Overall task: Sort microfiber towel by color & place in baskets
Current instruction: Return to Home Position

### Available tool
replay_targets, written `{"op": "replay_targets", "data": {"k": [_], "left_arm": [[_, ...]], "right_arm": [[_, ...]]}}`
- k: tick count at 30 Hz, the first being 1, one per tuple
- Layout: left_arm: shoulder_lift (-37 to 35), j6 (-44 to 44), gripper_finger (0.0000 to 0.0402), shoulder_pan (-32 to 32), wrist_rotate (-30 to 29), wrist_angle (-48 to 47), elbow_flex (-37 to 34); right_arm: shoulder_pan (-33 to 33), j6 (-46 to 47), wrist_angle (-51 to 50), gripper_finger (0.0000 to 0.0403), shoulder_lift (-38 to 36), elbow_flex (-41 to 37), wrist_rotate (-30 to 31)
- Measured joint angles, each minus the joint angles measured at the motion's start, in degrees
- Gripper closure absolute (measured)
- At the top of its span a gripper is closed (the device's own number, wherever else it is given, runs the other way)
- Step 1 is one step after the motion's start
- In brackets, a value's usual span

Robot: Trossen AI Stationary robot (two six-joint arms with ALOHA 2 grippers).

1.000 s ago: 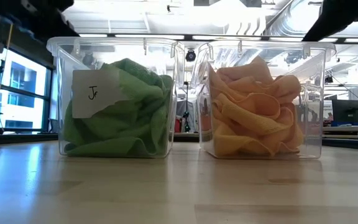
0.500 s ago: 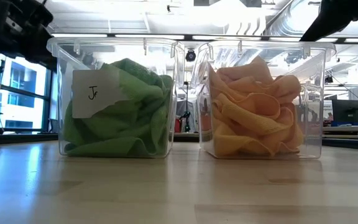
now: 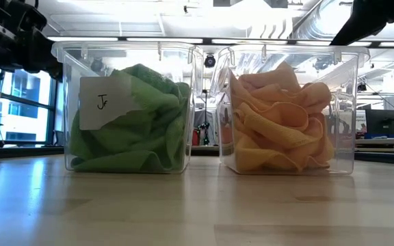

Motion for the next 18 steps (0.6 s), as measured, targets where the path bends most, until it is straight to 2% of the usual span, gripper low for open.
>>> {"op": "replay_targets", "data": {"k": [18], "left_arm": [[-0.08, -3.16, 0.0401, 0.04, -1.88, -0.12, 0.01]], "right_arm": [[0.00, 0.54, -0.10, 0.0402, 0.00, 0.00, 0.00]]}}
